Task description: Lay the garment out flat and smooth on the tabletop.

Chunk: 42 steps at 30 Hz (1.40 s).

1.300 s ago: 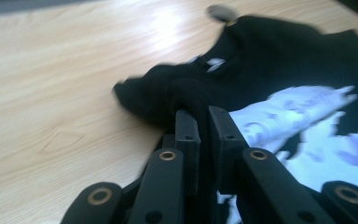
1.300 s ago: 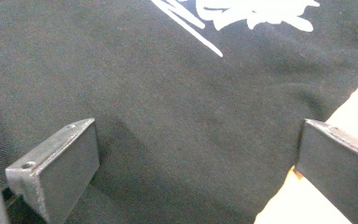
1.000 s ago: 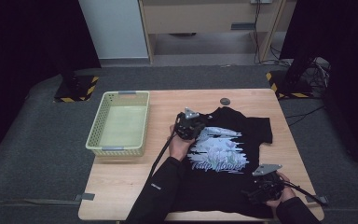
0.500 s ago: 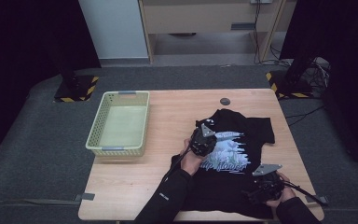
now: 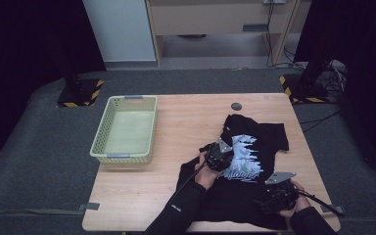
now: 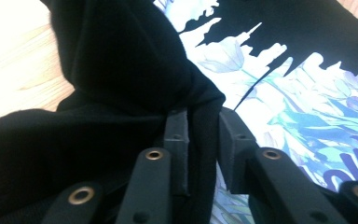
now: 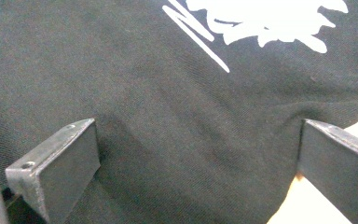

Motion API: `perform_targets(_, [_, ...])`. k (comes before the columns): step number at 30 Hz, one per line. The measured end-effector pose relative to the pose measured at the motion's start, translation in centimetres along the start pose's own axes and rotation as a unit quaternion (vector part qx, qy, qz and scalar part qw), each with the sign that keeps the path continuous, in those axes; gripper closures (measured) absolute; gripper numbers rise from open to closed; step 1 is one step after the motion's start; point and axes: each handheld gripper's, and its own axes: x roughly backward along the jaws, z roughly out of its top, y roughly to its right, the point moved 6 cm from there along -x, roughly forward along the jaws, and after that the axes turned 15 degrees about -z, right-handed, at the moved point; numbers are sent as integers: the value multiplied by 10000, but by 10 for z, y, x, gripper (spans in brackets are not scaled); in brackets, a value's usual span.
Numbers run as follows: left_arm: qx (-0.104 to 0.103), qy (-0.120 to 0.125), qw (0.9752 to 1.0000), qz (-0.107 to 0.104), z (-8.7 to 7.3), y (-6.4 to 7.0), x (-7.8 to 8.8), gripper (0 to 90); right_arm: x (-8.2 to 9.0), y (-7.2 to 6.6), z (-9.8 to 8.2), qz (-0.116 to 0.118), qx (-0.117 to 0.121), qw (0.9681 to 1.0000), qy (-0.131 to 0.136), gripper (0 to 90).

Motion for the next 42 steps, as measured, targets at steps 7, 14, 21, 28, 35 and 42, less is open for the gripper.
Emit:
perform_targets(7, [162,112,9991,-377,10,9,15,504,0,0,0,-3,-4,10000,5,3])
perform_targets(14, [87,781,9965,-287,38,3,62,392,0,0,0,-3,-1,10000,7,2])
perform_targets(21, [292,869,9957,111,45,-34,98,333,0,0,0,-2,0,10000,6,3])
perform_targets(28, [460,564,9971,207,27,-56,93,300,0,0,0,1,4,10000,11,2])
perform_targets(35, [424,313,9983,248,17,-66,77,286,0,0,0,5,5,10000,12,2])
perform_targets(42, [492,-84,9982,333,5,-75,64,361,0,0,0,5,-2,10000,14,2])
